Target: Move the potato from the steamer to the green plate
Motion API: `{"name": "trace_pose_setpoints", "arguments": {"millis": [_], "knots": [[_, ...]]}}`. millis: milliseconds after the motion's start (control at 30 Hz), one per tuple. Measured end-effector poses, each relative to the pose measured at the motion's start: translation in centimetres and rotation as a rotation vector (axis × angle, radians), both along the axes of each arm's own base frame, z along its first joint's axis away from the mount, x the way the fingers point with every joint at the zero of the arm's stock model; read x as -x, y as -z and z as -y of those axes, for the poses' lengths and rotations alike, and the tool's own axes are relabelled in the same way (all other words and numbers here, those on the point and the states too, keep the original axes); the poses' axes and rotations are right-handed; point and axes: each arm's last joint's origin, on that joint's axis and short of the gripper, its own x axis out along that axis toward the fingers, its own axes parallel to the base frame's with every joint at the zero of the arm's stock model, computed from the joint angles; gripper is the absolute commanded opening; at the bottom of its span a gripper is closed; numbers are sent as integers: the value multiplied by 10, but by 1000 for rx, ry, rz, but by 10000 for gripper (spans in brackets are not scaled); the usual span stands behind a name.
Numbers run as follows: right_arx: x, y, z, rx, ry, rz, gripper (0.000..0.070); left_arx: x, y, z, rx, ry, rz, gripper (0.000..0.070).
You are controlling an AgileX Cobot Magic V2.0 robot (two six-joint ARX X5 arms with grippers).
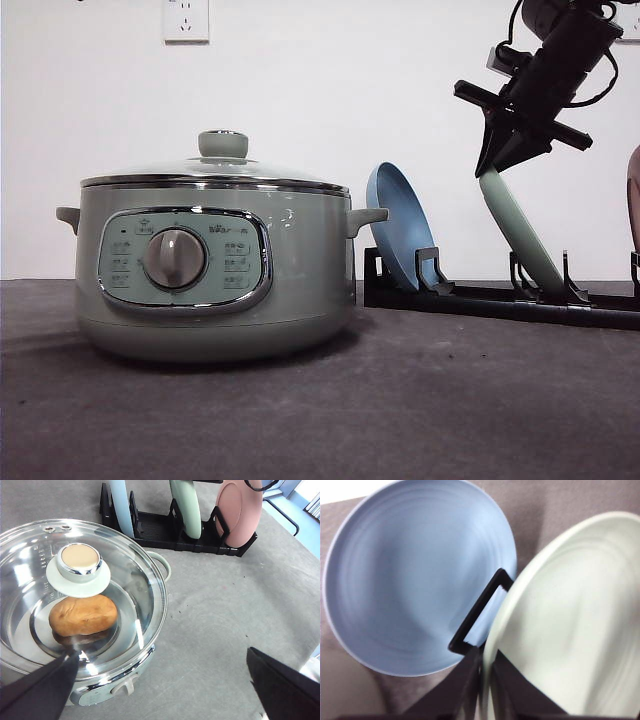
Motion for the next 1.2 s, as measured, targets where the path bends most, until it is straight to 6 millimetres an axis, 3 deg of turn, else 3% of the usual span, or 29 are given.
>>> {"name": "trace_pose_setpoints", "arguments": {"millis": [200,300,433,600,767,1000,1200], "knots": [[-1,-15,3,-73,-8,15,4,0,0,0,-1,0,-3,700],[5,-34,2,-104,-28,48,4,0,0,0,-2,0,-4,700],[27,-71,1,-156,-84,123,4,0,0,0,-4,2,-2,700],[76,-119,1,-155,-113,191,4,0,0,0,-6,4,0,700],[133,-151,-4,-74,-194,219,4,0,0,0,-7,5,2,700],[211,-179,-20,159,-256,291,4,0,0,0,-11,10,13,700],[269,-189,-36,264,-391,331,4,0,0,0,-13,13,22,700]]}}
